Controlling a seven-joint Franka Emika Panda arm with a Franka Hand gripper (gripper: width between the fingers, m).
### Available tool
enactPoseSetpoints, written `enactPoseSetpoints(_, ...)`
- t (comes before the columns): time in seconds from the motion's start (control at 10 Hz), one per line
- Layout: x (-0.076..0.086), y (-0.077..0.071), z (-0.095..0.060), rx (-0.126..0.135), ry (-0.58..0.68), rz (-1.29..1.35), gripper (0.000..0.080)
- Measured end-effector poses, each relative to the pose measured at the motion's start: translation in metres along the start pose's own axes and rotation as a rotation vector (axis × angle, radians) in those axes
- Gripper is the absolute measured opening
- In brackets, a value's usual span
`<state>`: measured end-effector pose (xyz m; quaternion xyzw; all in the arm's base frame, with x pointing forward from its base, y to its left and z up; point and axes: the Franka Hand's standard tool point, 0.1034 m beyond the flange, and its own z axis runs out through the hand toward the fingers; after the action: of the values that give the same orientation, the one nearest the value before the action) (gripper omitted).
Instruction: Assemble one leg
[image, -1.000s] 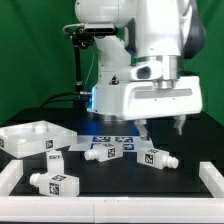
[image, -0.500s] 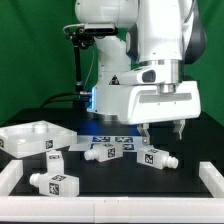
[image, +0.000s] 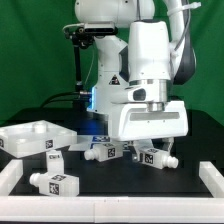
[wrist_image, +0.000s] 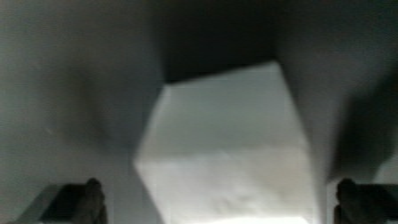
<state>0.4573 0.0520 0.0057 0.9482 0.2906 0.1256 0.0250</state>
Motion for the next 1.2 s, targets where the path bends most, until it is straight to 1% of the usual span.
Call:
enactPoseSetpoints(0.1,0.001,-0.002,0.0,0.001,0.0,-0.002,0.0649)
enactPoseSetpoints(0.2,0.001,-0.001,0.0,0.001,0.0,-0.002,0.0509)
enactPoseSetpoints(0.3,0.0,-0.001,0.0,0.001,0.0,-0.002,0.0341)
enactPoseSetpoints(0.4,0.001,-0.001,0.0,0.001,0.0,-0.002,0.0341)
enactPoseSetpoints(0.5,0.001,-0.004,-0.001,0.003,-0.001,0.011,0.0264)
enactPoseSetpoints(0.6,0.005,-0.018,-0.008,0.014,0.001,0.034,0.0264)
enactPoseSetpoints(0.7,0.008,-0.036,-0.016,0.02,0.009,0.038,0.0264)
enactPoseSetpoints(0.8,0.009,-0.056,-0.024,0.031,0.007,0.069,0.0264)
enactPoseSetpoints(0.9,0.008,-0.074,-0.028,0.039,0.006,0.062,0.0264)
enactPoseSetpoints(1.0,0.003,-0.08,-0.024,0.044,-0.006,0.051,0.0264)
enactPoseSetpoints(1.2,-0.008,-0.074,-0.014,0.045,-0.031,0.067,0.0264)
